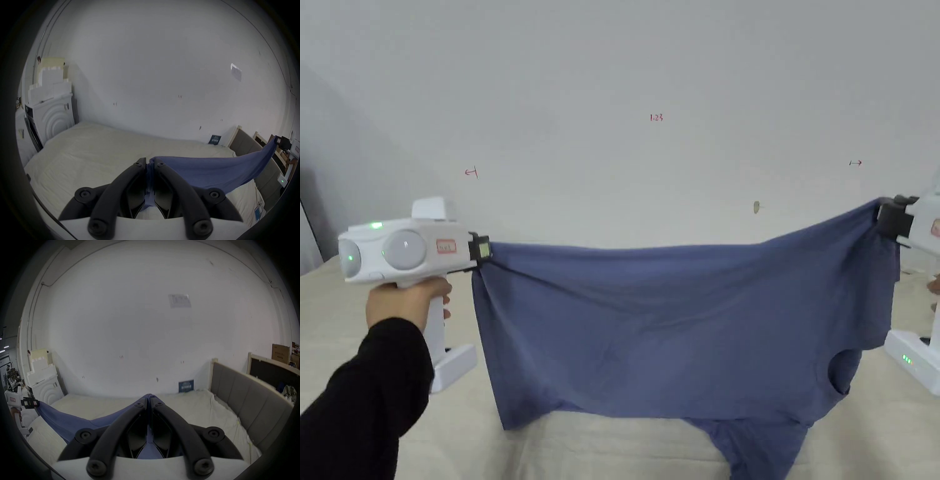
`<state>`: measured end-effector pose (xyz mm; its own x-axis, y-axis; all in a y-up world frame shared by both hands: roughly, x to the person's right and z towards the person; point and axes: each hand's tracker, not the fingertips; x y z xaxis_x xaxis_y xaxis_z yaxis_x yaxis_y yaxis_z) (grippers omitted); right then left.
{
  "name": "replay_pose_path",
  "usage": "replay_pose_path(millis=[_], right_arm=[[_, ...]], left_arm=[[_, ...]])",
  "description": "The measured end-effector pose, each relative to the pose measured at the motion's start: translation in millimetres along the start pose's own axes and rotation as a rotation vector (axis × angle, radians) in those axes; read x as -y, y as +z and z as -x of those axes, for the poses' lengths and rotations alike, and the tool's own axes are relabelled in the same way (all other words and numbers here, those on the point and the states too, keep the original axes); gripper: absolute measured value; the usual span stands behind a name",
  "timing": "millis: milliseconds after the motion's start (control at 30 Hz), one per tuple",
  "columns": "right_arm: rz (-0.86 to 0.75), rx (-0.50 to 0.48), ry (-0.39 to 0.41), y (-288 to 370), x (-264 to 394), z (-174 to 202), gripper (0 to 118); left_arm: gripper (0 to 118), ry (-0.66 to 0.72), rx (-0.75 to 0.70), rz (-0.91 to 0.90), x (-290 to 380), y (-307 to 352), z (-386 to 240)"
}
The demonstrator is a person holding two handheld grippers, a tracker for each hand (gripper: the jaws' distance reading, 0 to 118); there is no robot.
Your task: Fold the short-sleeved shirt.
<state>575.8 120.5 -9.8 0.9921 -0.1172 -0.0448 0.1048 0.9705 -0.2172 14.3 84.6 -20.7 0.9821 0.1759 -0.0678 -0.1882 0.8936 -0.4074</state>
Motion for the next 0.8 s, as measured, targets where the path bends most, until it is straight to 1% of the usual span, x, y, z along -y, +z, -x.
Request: replay_pose_path(millis=[200,333,467,633,800], right_arm=[[0.119,0.004,-0.021,-10.6,78.1,-17.1,1],[0.187,-0.011,-0.075,6.9,128.3,-27.7,1],[0.232,-0.018,-0.113,45.2,174.9,-34.5,1],[0.280,-0.023,-0.180,112.4,224.8,-42.1,1],[0.331,-0.022,-0.209,180.4,263.7,-41.8,1]], left_arm=[[6,0.012,-0.005,0.116,80.9,-13.8,11.0],[6,0.025,0.009,0.172,134.5,-2.1,22.4],[7,0.016,0.010,0.246,185.0,19.0,34.3],[7,0.021,0.013,0.308,237.5,51.2,51.4],[7,0.031,0.000,0.356,279.2,95.6,59.8]])
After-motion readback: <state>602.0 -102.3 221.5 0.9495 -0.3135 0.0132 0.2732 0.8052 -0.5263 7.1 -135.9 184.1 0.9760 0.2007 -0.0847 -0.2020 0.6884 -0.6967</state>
